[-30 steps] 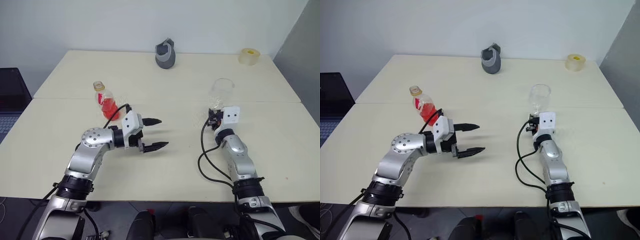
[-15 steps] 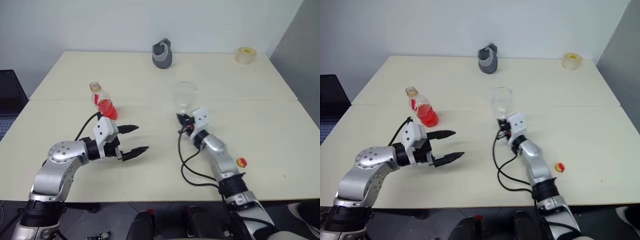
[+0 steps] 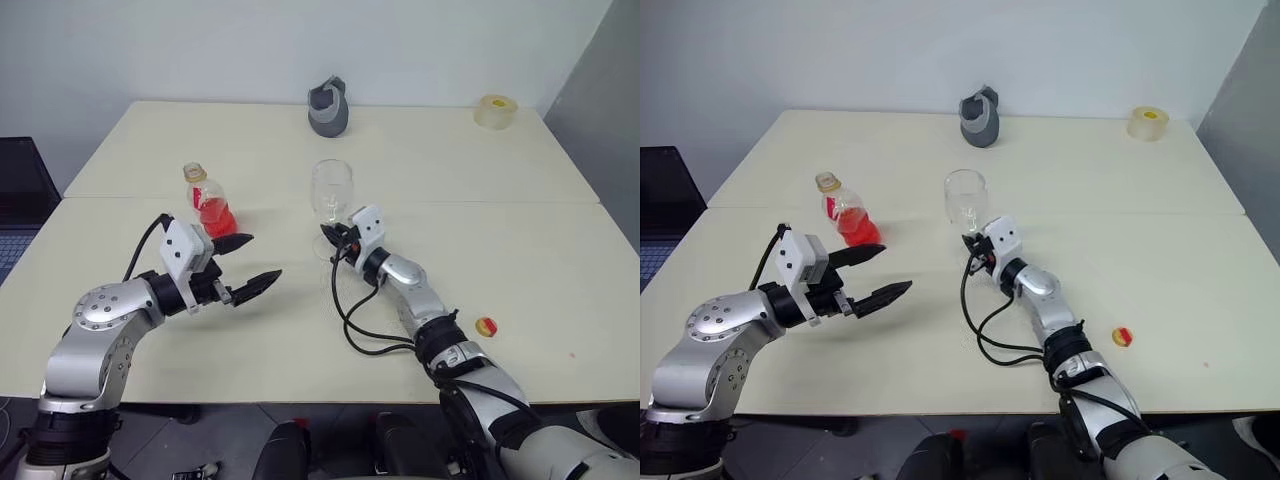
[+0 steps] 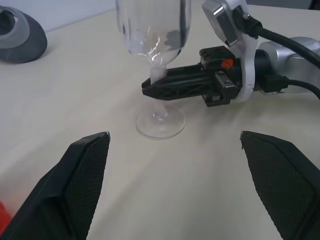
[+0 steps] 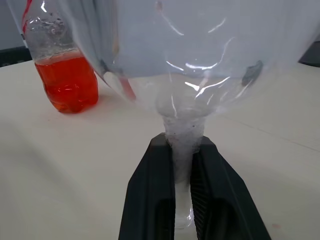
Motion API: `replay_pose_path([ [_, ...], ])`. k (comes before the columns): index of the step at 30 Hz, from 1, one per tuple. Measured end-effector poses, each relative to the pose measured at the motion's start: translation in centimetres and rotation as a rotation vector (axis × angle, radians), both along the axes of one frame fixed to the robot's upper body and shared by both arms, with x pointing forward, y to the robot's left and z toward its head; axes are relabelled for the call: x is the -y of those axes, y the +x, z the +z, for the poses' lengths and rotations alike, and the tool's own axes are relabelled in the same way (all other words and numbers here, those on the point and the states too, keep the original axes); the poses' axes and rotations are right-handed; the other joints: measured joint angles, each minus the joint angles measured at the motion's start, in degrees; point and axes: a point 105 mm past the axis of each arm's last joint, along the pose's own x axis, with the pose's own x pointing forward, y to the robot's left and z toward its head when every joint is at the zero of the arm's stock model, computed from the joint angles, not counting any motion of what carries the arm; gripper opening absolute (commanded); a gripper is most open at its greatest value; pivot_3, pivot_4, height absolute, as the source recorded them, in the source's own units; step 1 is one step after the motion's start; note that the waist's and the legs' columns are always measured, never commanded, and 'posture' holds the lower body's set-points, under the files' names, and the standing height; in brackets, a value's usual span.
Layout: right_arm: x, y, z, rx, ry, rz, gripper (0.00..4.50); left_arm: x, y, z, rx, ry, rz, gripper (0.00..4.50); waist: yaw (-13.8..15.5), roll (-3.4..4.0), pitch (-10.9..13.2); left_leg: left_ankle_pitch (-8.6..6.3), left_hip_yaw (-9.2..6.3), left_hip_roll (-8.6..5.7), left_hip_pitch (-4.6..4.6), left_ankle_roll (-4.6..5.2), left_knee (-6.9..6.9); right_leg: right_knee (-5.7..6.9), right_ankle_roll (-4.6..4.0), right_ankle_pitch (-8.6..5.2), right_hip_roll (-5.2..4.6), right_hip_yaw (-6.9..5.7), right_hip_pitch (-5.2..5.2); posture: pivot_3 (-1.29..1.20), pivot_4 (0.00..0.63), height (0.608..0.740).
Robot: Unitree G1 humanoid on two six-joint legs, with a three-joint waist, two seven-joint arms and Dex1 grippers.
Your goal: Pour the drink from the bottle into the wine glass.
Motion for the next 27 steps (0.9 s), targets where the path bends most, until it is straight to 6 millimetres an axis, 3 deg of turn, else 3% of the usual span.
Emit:
replay_pose_path([
  [3, 0.1, -0.2, -1.2, -0.042, -0.012, 0.006, 2.19, 0.0, 0.0, 0.0, 0.0, -0.006, 0.011, 4.5, 0.0, 0.01, 0.01, 0.0, -0.01, 0.0, -0.01, 0.0, 0.0, 0.0, 0.0, 0.0, 0.0, -0.01, 0.0, 0.0, 0.15, 0.74],
  [9, 0.0, -1.1, -1.7, -0.032, -0.056, 0.045, 4.32, 0.2, 0.2, 0.0, 0.012, -0.03, 0.033, 4.5, 0.01, 0.01, 0.01, 0.0, -0.02, 0.0, -0.03, 0.0, 0.0, -0.01, 0.0, 0.0, 0.0, 0.0, 0.0, 0.0, 0.15, 0.74],
  [10, 0.1, -1.3, -1.9, -0.029, -0.069, 0.054, 4.48, 0.2, 0.3, 0.1, 0.017, -0.035, 0.039, 4.5, 0.02, 0.01, 0.01, 0.0, -0.02, 0.0, -0.02, 0.0, 0.0, -0.01, 0.0, 0.0, 0.0, -0.01, 0.0, 0.0, 0.15, 0.74],
  [13, 1.1, -3.2, -2.8, -0.024, -0.129, 0.122, 4.48, 0.4, 0.2, 0.5, 0.042, -0.062, 0.066, 4.5, 0.36, 0.0, 0.0, 0.0, -0.05, -0.03, -0.09, -0.01, 0.03, -0.05, 0.01, 0.0, -0.04, -0.02, 0.0, 0.0, 0.15, 0.74],
  [19, 5.4, -8.1, -3.7, -0.065, -0.252, 0.225, 4.48, -1.3, -1.0, -0.6, 0.017, -0.141, 0.213, 4.5, 0.81, 0.0, 0.0, -0.01, -0.09, -0.04, -0.06, 0.0, 0.04, -0.05, 0.02, -0.01, -0.08, -0.04, 0.03, 0.0, 0.15, 0.74],
  [21, 6.4, -9.5, -2.8, -0.086, -0.253, 0.253, 4.48, -1.9, -1.6, -1.5, -0.013, -0.152, 0.257, 4.5, 0.71, 0.01, 0.01, -0.01, -0.1, -0.01, -0.02, 0.0, 0.03, -0.03, 0.02, -0.01, -0.04, -0.04, 0.04, 0.0, 0.15, 0.74],
  [27, 7.1, -12.6, 3.8, -0.036, -0.144, 0.332, 4.48, -5.1, -1.1, -2.9, 0.035, -0.196, 0.549, 4.5, 0.94, -0.05, -0.02, -0.01, -0.2, -0.03, -0.02, 0.0, 0.05, -0.07, 0.03, -0.02, -0.01, -0.15, 0.13, 0.0, 0.15, 0.74],
])
